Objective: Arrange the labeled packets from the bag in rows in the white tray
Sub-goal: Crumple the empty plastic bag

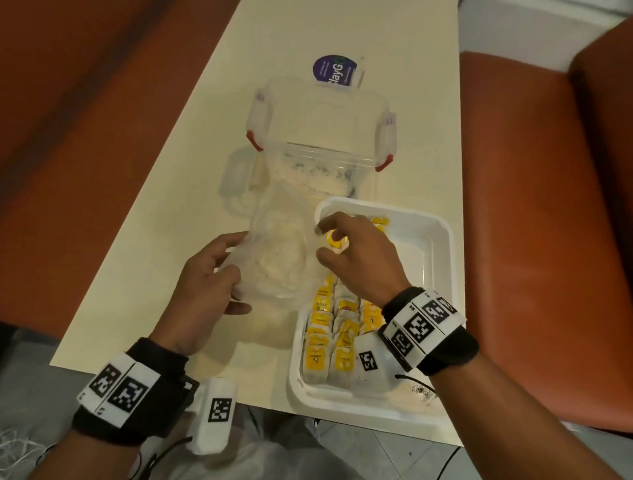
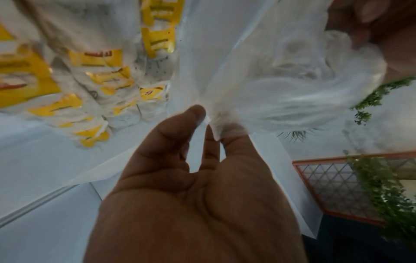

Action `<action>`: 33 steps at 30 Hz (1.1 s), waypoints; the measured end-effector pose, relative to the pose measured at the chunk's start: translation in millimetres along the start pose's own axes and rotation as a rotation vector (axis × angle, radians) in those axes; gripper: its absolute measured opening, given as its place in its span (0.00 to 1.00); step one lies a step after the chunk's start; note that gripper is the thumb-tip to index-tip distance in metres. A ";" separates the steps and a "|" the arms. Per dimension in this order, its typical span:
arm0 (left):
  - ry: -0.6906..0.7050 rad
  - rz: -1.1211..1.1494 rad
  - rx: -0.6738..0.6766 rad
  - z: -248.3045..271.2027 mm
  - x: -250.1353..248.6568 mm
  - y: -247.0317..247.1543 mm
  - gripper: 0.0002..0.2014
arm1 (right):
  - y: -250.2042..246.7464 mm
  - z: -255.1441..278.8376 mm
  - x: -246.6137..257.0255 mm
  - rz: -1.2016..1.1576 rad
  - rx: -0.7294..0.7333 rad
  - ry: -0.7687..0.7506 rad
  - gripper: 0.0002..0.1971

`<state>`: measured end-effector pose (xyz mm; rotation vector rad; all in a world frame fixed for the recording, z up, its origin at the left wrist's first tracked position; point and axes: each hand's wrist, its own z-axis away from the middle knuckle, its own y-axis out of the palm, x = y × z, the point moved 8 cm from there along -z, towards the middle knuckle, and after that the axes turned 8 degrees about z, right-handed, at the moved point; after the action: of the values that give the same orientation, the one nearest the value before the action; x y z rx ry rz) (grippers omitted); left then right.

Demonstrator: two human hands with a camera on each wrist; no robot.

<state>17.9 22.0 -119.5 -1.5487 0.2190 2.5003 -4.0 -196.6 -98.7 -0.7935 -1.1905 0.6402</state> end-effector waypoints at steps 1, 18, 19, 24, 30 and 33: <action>-0.013 0.023 0.024 0.3 -0.4 4.6 0.30 | 1.0 0.0 -1.6 -0.062 0.000 0.015 0.22; -0.042 0.277 -0.064 -9.4 0.1 -9.0 0.15 | 2.5 -7.5 16.1 -0.333 0.024 0.101 0.27; -0.042 0.361 -0.094 -11.2 0.0 -12.8 0.15 | -2.7 -9.0 20.4 -0.314 -0.027 0.082 0.21; -0.206 0.710 -0.096 -27.1 11.0 -17.9 0.18 | -30.1 14.8 64.6 -0.197 -0.173 -0.207 0.13; -0.224 0.578 0.221 1.3 -19.8 40.0 0.14 | -10.6 48.9 90.7 -0.039 0.076 -0.354 0.22; 0.046 0.341 0.107 10.8 -45.4 34.0 0.09 | -18.7 55.0 83.2 -0.015 -0.009 -0.340 0.14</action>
<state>20.2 -12.4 -73.2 -1.6439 0.6653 2.6474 -35.1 -130.8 -28.0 -0.6988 -1.5067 0.7781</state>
